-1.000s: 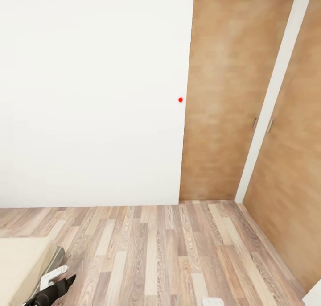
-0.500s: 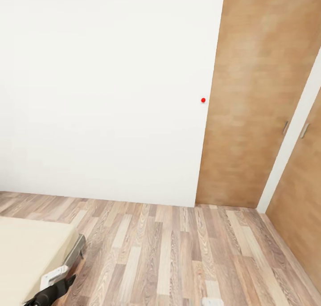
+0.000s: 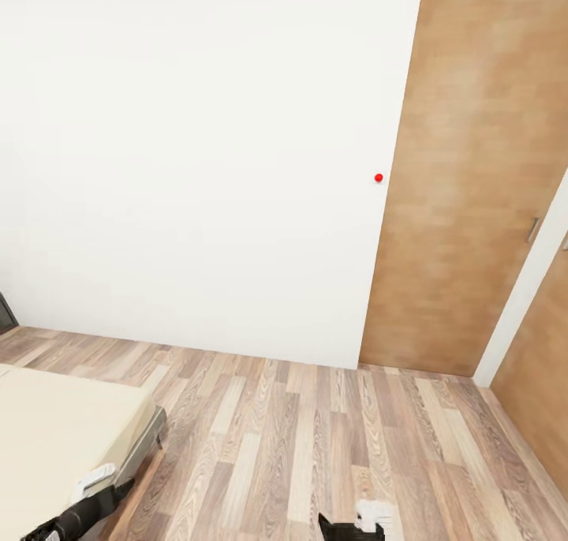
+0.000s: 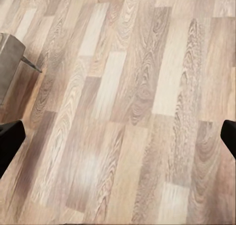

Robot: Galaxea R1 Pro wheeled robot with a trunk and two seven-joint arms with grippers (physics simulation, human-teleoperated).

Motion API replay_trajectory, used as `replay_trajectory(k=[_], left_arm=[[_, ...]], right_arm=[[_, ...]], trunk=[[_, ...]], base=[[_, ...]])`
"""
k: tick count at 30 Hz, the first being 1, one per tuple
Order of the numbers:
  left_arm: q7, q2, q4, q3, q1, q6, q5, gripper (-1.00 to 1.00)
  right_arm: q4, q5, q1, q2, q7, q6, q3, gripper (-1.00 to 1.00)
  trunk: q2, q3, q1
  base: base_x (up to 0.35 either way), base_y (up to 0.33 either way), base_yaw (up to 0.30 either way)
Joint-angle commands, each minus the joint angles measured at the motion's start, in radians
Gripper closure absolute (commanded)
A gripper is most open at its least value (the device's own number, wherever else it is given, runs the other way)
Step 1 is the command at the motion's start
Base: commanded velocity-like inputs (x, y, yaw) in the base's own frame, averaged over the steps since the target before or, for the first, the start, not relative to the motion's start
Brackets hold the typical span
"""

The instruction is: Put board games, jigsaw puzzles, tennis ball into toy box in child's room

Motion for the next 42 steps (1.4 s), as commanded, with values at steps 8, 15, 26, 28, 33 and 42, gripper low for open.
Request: replay_trajectory(k=[8,15,26,28,33,42], left_arm=[[-0.320,0.086,-0.175,0.000,-0.010,0.366,0.010,-1.00],[-0.693,0.130,-0.448,0.002,-0.005,0.654,0.009,-1.00],[-0.902,0.153,-0.518,0.003,-0.001,0.715,0.009,-1.00],[-0.917,0.155,-0.521,0.003,-0.001,0.718,0.010,-1.00],[-0.954,0.162,-0.525,0.003,-0.001,0.723,0.012,-1.00],[-1.074,0.190,-0.526,0.001,-0.001,0.726,0.009,-1.00]], right_arm=[[-0.274,-0.021,0.000,0.005,0.002,0.221,-0.007,-1.00],[-0.425,-0.025,-0.003,0.010,0.000,0.348,-0.012,-1.00],[-0.494,-0.028,-0.006,-0.001,0.012,0.374,-0.012,-1.00],[-0.511,-0.030,-0.005,-0.001,0.019,0.375,-0.012,-1.00],[-0.553,-0.033,0.001,-0.005,0.033,0.379,-0.010,-1.00],[-0.577,-0.034,0.004,-0.007,0.040,0.406,-0.012,-1.00]], trunk=[[-0.002,-0.002,0.001],[-0.002,-0.002,0.001],[-0.002,-0.002,0.001],[-0.002,-0.002,0.001],[-0.002,-0.002,0.001],[-0.002,-0.002,0.001]], base=[[0.000,0.000,0.008],[0.000,0.000,0.001],[0.000,0.000,0.000],[0.000,0.000,0.000],[0.000,0.000,0.000],[0.000,0.000,0.000]])
